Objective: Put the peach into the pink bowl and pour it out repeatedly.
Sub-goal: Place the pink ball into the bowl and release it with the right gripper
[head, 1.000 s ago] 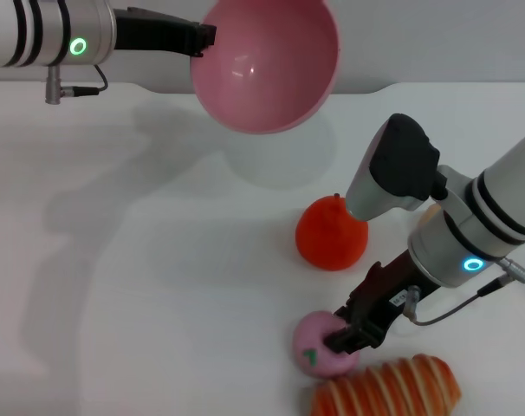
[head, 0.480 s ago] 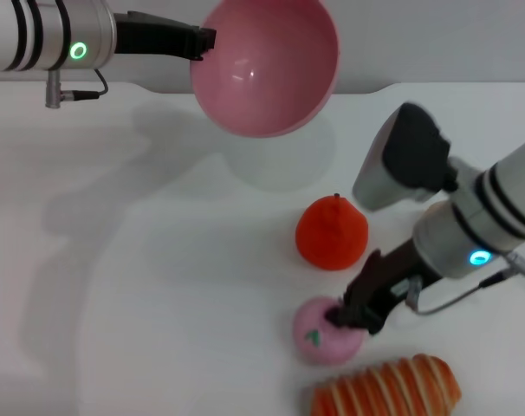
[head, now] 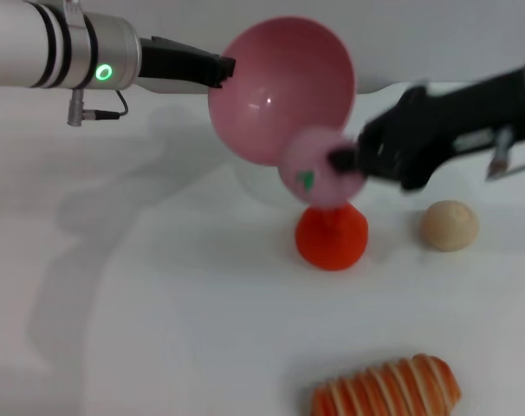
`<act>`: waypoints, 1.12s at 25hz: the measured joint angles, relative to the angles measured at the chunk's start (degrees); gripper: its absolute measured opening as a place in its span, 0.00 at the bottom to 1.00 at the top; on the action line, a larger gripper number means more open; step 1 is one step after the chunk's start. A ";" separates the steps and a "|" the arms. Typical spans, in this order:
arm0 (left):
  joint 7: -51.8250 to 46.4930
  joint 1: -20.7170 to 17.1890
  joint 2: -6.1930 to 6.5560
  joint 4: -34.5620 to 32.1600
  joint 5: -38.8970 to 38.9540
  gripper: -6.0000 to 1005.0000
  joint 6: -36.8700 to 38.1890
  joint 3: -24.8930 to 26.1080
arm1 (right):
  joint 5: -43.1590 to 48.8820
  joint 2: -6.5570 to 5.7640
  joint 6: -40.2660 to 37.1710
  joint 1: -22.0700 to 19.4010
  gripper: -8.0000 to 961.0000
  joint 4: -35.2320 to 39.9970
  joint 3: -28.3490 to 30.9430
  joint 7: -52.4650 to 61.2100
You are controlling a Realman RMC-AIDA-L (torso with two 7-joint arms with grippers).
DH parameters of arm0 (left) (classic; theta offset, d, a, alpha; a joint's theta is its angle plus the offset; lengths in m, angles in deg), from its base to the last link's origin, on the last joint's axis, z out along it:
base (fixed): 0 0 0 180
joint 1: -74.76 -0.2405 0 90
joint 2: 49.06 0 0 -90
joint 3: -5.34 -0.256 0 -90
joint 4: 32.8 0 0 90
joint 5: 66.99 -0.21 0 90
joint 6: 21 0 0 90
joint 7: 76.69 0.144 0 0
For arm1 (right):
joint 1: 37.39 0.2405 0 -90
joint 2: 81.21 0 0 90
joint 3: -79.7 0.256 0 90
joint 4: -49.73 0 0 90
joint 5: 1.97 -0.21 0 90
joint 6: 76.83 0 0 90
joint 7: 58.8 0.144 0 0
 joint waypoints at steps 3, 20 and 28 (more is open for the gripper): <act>-0.49 0.16 -0.03 0.03 0.00 0.05 1.30 -0.77 | -2.35 0.03 -1.31 -0.60 0.05 7.64 4.96 0.30; -8.79 3.62 -0.15 -2.44 -9.91 0.05 15.45 -5.33 | -4.47 0.07 2.07 0.14 0.05 -2.62 11.05 -7.33; -9.35 4.73 -0.27 -2.61 -10.02 0.05 15.51 -6.27 | -5.00 0.27 4.78 -0.36 0.16 -4.45 10.60 -10.44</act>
